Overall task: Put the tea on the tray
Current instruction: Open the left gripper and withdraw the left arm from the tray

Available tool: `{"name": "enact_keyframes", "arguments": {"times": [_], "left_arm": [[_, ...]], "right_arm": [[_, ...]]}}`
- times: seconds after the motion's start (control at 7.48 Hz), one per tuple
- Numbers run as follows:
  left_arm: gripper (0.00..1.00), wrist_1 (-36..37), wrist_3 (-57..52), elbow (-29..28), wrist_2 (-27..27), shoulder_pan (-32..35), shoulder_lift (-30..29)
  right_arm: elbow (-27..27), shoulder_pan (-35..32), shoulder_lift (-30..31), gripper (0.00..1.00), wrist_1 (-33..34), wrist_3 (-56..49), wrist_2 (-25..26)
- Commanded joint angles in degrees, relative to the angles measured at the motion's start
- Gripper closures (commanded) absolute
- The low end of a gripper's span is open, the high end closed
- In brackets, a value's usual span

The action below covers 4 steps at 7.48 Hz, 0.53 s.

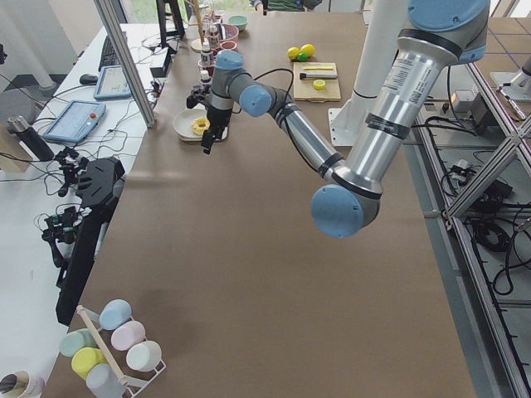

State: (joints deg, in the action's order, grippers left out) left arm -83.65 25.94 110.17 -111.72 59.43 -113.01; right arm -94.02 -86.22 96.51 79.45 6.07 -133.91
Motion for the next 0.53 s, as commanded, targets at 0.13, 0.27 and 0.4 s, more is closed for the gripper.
{"name": "enact_keyframes", "arguments": {"times": [0.13,0.27,0.4], "left_arm": [[0.01,-0.29,-44.59,-10.81,-15.33,26.58,14.36],[0.01,0.06,-45.79,-11.64,-14.76,26.79,17.61],[0.01,-0.37,-45.63,-14.25,-15.28,26.71,20.43]], "right_arm": [[-0.02,0.0,0.17,0.0,0.0,0.08,-0.03],[-0.02,0.0,0.17,0.0,0.0,0.08,-0.03],[-0.02,0.0,0.17,0.0,0.0,0.08,0.05]]}}
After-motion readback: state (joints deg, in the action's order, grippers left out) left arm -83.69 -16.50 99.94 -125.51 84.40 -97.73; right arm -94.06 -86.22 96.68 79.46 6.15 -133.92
